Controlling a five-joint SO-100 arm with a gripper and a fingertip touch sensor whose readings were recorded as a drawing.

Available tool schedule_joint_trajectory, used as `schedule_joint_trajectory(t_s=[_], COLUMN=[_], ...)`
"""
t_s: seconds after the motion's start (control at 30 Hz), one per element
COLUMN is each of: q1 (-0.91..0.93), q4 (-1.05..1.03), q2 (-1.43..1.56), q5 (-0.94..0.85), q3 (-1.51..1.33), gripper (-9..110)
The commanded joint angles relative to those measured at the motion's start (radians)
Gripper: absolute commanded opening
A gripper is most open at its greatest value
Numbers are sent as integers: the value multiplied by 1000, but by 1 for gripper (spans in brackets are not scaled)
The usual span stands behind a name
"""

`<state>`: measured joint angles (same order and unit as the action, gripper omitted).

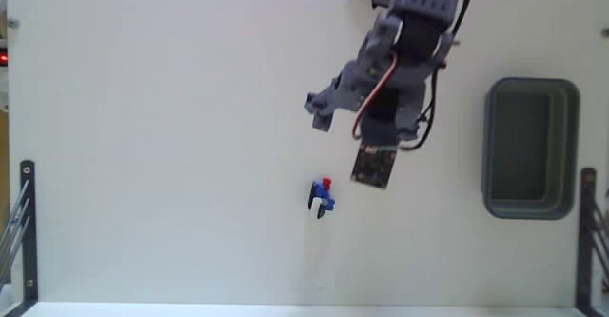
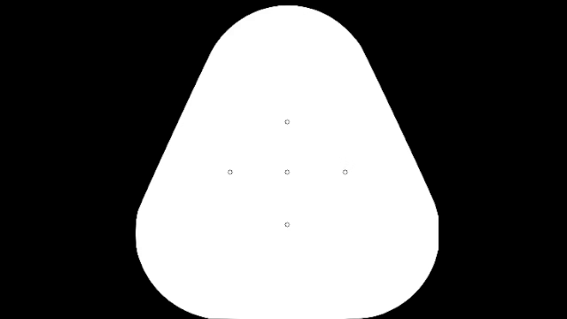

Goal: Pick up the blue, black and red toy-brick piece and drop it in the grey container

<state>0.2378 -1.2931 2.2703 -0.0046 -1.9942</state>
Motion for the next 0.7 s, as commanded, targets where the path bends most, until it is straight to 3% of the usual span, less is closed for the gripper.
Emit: schedule_joint_trajectory(t_s=[0.0, 0.67], q1=[13, 13], q4=[46, 191], q2=[-24, -293], q5=[5, 5], q3=[45, 170], gripper=[110, 110])
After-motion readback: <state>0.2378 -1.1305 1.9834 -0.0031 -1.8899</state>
